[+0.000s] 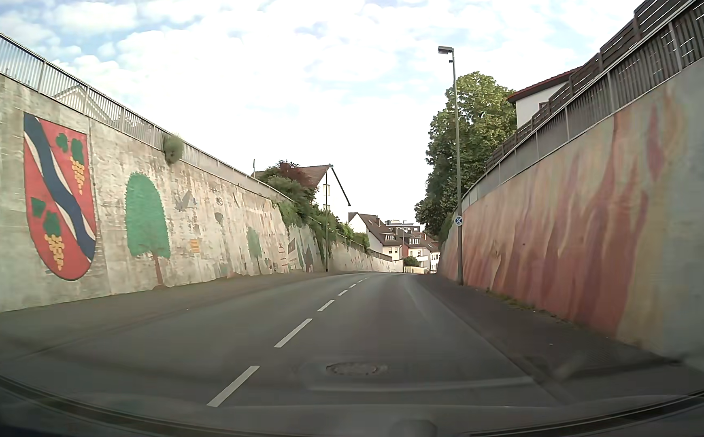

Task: Follow the waypoints while adhering to traffic rules and regulations

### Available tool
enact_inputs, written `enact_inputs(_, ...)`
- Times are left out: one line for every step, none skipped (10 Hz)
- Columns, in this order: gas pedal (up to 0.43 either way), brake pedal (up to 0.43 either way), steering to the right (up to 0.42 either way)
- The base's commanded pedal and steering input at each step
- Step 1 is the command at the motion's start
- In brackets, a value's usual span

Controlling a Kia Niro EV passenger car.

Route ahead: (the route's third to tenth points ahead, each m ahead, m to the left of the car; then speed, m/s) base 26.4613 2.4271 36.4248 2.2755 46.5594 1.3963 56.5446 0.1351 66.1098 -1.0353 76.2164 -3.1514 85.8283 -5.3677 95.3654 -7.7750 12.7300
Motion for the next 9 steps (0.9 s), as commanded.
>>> enact_inputs(0.0, 0.018, 0.005)
enact_inputs(0.0, 0.018, 0.006)
enact_inputs(0.0, 0.012, 0.006)
enact_inputs(0.0, 0.018, 0.006)
enact_inputs(0.0, 0.018, 0.008)
enact_inputs(0.0, 0.018, 0.009)
enact_inputs(0.0, 0.018, 0.009)
enact_inputs(0.0, 0.018, 0.009)
enact_inputs(0.0, 0.018, 0.01)
